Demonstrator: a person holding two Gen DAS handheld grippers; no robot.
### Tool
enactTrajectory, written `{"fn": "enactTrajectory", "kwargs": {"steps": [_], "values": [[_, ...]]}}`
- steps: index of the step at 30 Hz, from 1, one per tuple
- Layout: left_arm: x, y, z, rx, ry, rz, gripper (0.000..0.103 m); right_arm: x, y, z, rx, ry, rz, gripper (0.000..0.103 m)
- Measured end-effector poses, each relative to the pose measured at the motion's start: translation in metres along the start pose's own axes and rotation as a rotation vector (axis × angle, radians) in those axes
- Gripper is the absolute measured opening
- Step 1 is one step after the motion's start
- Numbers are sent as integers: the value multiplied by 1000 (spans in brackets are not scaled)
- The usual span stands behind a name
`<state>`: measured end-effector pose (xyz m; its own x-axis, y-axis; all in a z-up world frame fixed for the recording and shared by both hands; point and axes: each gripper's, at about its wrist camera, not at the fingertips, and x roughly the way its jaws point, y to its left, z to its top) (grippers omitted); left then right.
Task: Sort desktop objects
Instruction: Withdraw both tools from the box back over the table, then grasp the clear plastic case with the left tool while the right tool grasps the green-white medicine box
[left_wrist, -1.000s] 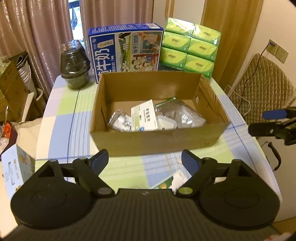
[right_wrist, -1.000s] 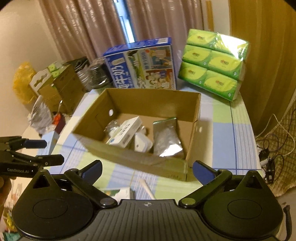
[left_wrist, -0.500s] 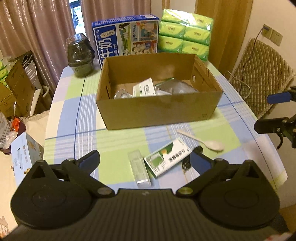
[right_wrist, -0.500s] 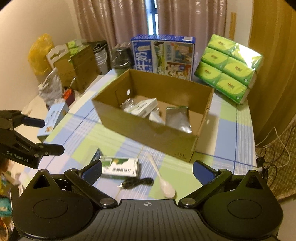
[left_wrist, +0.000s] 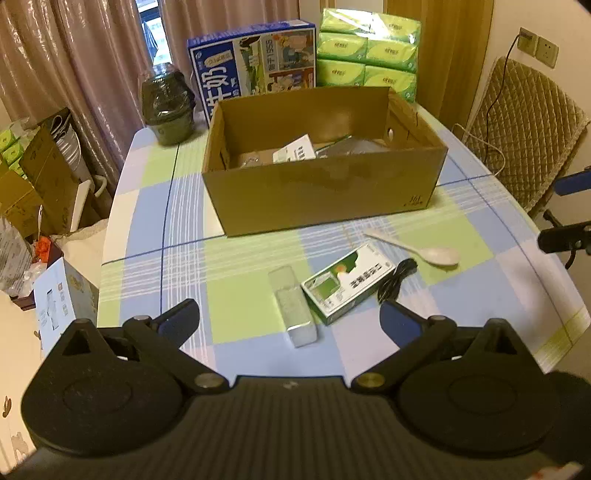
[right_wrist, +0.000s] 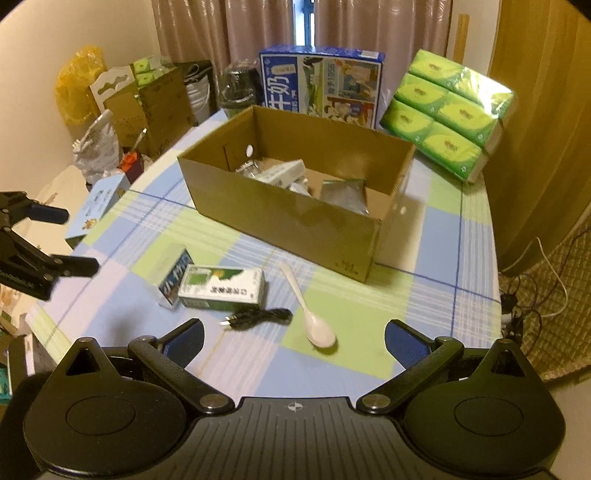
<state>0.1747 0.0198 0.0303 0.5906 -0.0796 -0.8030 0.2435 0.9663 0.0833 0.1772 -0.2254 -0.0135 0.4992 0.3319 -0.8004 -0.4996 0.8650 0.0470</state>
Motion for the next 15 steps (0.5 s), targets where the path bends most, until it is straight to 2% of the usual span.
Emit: {"fn": "enactTrajectory", "kwargs": {"steps": [15], "values": [[24,16,-31,9,27,18,102,24,-7,-27,-58,57,-35,101]]}}
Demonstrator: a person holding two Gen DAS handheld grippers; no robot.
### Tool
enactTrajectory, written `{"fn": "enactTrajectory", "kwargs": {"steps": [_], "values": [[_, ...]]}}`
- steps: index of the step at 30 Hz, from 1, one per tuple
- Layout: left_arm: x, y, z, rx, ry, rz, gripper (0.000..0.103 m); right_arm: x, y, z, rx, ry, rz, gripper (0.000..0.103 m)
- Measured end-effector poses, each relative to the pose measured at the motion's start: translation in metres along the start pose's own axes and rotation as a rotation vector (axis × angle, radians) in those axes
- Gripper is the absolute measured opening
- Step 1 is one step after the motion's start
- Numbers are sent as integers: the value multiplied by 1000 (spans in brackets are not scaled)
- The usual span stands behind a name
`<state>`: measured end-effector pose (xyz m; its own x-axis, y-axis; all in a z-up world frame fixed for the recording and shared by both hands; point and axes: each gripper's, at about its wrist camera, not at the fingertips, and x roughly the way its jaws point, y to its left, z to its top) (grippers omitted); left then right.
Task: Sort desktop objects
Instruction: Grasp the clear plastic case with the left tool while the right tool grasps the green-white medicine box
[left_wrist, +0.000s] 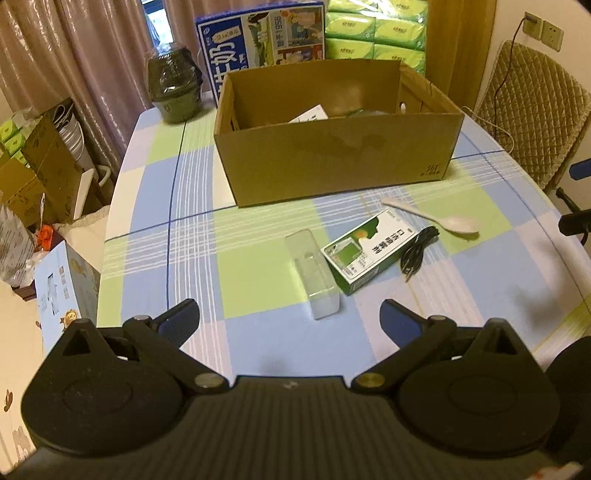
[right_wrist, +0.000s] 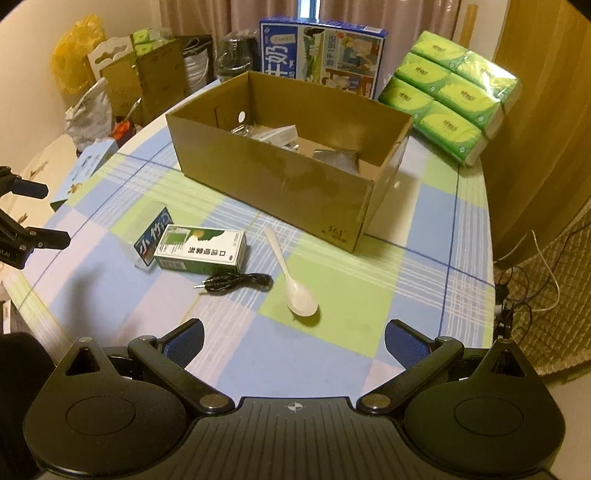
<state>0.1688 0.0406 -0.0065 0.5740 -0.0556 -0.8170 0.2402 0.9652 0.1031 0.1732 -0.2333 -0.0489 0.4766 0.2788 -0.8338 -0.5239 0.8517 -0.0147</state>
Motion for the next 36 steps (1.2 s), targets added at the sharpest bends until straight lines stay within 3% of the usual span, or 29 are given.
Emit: {"fn": "enactTrajectory", "kwargs": {"steps": [10,21,31,36], "values": [[22,-4,-5,53,-12,1,102,24,15,-2,-123,20,18,101],[52,-4,2,26,62,-31,100,51,32,7,-298,0,59,101],[81,-7,15,58,99,-60,91,82,46,25,-493,36,115,101],[97,-8,19,60,126,-82,76,100,55,30,-567,40,146,101]]}}
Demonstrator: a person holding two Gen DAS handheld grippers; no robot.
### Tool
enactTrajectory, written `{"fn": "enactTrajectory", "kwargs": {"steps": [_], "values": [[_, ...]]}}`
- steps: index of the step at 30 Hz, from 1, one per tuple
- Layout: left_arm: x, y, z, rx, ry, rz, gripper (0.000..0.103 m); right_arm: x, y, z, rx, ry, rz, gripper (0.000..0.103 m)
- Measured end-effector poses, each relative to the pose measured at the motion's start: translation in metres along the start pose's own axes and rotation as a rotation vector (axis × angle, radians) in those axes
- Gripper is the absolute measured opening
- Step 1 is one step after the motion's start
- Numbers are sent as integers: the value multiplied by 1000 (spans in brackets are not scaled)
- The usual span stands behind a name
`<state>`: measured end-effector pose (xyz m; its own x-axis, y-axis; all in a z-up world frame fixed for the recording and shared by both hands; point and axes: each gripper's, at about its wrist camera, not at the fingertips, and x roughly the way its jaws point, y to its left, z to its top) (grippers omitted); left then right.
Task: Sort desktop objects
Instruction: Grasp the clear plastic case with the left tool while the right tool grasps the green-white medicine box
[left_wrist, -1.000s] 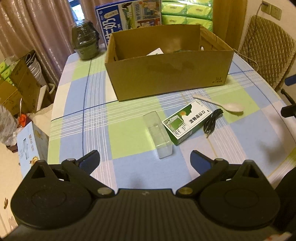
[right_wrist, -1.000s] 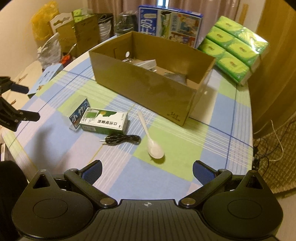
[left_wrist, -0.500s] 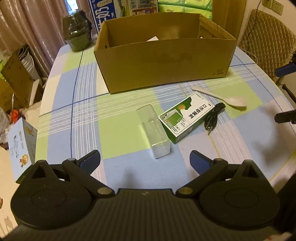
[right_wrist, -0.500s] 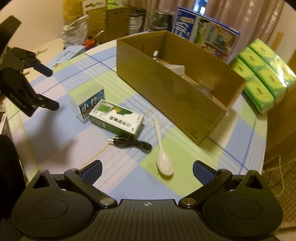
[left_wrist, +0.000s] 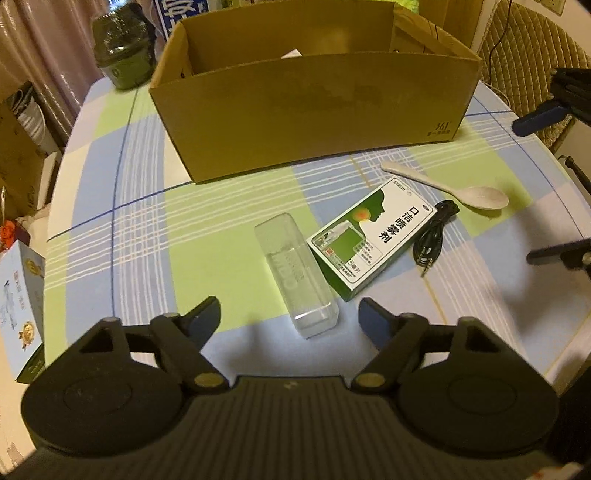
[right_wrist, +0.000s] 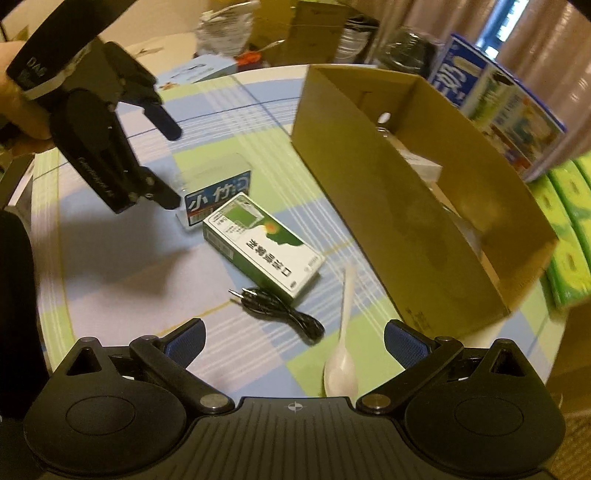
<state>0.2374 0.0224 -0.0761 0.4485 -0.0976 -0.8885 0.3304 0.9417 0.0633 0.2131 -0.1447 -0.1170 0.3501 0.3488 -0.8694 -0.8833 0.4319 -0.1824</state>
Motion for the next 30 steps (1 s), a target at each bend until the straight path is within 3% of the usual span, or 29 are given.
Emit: {"fn": "enactTrajectory", "kwargs": {"steps": [6,11,15,18,22,30], "values": [[18,2,8,-3,21,-12,65,22,0,8,-26,0,32,101],[28,6,14,33,43,4,47,36,1,17,-68,-6,62,101],[32,12,19,36,53,1,43,47,2,25,-108,-14,81,100],[35,14,23,47,59,-15,40,54,2,33,-137,-32,98,93],[41,12,25,71,69,-33,29,65,3,41,-183,-38,118,88],[38,20,17,100,80,-25,26,93,14,57,-331,20,127,85]]}}
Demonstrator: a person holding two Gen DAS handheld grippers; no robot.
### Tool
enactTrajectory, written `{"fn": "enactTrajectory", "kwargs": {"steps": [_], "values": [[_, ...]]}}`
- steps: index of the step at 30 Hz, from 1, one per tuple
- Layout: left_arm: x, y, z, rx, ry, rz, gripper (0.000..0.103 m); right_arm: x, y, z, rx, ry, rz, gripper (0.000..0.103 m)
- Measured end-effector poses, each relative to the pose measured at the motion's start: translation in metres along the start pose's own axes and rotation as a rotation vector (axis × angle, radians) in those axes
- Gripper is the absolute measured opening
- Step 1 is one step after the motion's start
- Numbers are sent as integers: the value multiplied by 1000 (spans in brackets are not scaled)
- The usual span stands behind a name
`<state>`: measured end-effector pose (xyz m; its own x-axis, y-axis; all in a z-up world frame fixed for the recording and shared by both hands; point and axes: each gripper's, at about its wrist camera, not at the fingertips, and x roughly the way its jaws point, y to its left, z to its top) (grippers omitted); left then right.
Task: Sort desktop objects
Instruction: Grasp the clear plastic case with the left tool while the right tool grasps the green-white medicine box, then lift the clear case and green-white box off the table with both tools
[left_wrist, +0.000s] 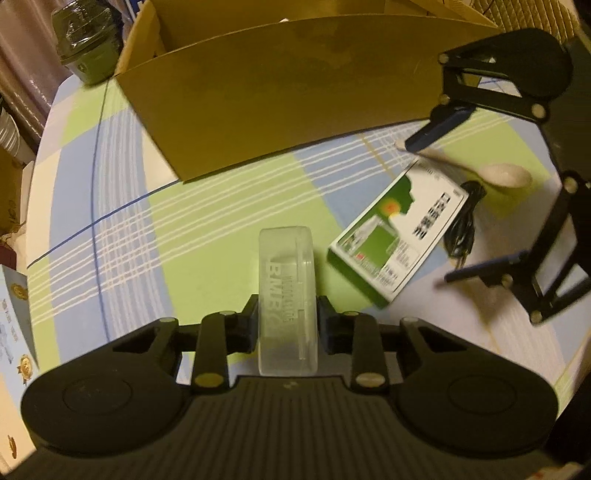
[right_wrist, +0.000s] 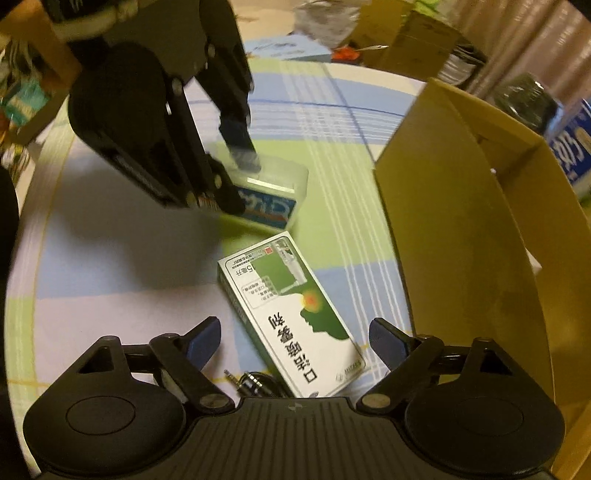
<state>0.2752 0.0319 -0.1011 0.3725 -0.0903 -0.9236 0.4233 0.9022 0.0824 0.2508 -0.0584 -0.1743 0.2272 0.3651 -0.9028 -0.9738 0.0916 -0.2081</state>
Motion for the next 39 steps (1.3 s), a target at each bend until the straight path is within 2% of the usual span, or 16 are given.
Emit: {"fn": "enactTrajectory", "kwargs": {"steps": [9,11,15,19,28,31,39], "values": [[-7,19,-15,-4,6,-2,26,33,-5,14,-54,57,32,79],[-6,21,-15,-11,3,-8,26,40,-6,17,-42,73,59,70],[-5,23,-15,-20,-2,-16,26,44,-16,26,62,72,64,60],[-3,25,-14,-37,-11,-23,31,44,-30,29,240,58,65,53],[4,27,-8,-78,-1,-20,31,24,-50,22,613,19,65,52],[1,24,-10,-77,4,-22,26,16,-47,10,740,16,97,52],[-18,9,-27,-67,4,-43,26,-5,-8,-7,859,20,89,52]]}}
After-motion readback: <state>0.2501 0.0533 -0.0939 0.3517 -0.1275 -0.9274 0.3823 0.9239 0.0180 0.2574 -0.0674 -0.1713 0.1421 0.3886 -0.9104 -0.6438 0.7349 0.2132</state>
